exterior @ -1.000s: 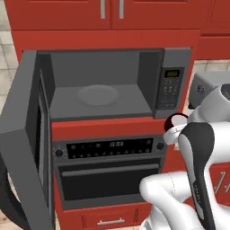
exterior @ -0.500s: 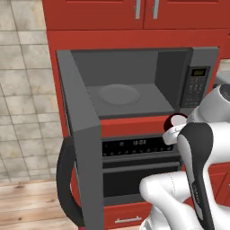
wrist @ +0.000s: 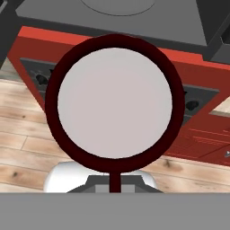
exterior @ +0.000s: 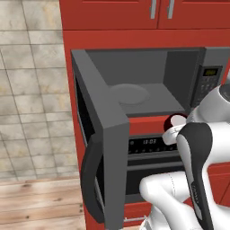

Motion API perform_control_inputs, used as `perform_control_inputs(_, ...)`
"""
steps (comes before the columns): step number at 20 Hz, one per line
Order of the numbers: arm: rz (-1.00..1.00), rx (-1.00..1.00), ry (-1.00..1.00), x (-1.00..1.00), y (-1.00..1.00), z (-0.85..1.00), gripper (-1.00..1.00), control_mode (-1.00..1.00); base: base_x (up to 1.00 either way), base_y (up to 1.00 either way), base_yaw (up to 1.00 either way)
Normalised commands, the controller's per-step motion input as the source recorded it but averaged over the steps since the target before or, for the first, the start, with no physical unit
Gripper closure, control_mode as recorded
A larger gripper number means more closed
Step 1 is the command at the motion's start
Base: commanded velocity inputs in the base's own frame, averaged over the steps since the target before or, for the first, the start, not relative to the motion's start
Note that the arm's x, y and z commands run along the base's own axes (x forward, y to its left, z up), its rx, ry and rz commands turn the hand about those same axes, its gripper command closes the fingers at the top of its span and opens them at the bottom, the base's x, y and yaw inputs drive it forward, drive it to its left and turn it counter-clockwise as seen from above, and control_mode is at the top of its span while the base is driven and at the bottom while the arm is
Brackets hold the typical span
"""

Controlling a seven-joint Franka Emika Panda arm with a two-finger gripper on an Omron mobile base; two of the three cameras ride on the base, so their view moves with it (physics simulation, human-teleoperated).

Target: Pick the mug from the counter and place it inside the microwave. Then close the microwave.

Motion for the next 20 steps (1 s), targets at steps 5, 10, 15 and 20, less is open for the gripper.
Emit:
perform_control_inputs(5,0.00,0.00,0.00,0.00,0.00,0.00,1.00,1.00,0.00,0.00,-0.02)
perform_control_inputs(10,0.00,0.00,0.00,0.00,0.00,0.00,1.00,1.00,-0.19,0.00,-0.15)
perform_control_inputs(15,0.00,0.00,0.00,0.00,0.00,0.00,1.00,1.00,-0.26,0.03,-0.14)
perform_control_inputs(20,0.00,0.00,0.00,0.00,0.00,0.00,1.00,1.00,-0.08,0.16,-0.04)
